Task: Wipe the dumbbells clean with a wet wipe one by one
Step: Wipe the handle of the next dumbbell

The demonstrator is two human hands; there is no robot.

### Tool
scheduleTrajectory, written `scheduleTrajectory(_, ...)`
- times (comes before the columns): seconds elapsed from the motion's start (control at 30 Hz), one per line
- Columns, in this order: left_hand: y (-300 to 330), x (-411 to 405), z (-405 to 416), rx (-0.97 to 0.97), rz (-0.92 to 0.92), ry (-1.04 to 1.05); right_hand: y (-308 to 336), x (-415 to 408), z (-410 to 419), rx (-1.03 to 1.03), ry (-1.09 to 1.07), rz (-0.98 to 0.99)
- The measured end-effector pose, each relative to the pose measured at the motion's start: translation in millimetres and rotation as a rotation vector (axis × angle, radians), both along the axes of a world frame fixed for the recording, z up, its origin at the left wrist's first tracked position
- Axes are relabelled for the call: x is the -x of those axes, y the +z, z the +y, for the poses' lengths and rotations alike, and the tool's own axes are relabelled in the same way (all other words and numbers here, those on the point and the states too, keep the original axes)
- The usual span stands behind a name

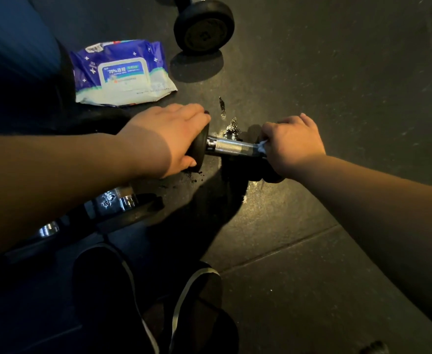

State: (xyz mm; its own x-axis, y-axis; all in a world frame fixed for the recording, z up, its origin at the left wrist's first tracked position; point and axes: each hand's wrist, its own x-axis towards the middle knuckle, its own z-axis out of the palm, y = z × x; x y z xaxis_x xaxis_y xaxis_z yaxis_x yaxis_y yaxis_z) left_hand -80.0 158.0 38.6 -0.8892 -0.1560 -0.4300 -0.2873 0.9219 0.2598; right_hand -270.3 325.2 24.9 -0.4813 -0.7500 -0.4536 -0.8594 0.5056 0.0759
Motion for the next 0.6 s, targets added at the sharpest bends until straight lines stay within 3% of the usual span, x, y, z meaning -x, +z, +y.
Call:
scheduleTrajectory(0.3,-4.8,-22.0,23.1,-0.008,0.199,0.005,4.4,-12.0,6.4,-0.028,0.006,-0.053)
scheduleTrajectory(0.37,-5.5,-24.6,23.8,-0.010,0.235,0.013,2.7,-17.4,6.9,0.061,-0.032,-0.048)
scheduleTrajectory(0.5,-7.0,-25.5,20.7,-0.057,0.246,0.057,-2.7,-55.7,-4.2,0.425,-0.193,-0.150)
scheduleTrajectory(0.6,-6.7,-22.8,20.9,-0.054,0.256,0.071,-10.0,-87.2,-18.2,0.464,-0.197,-0.242)
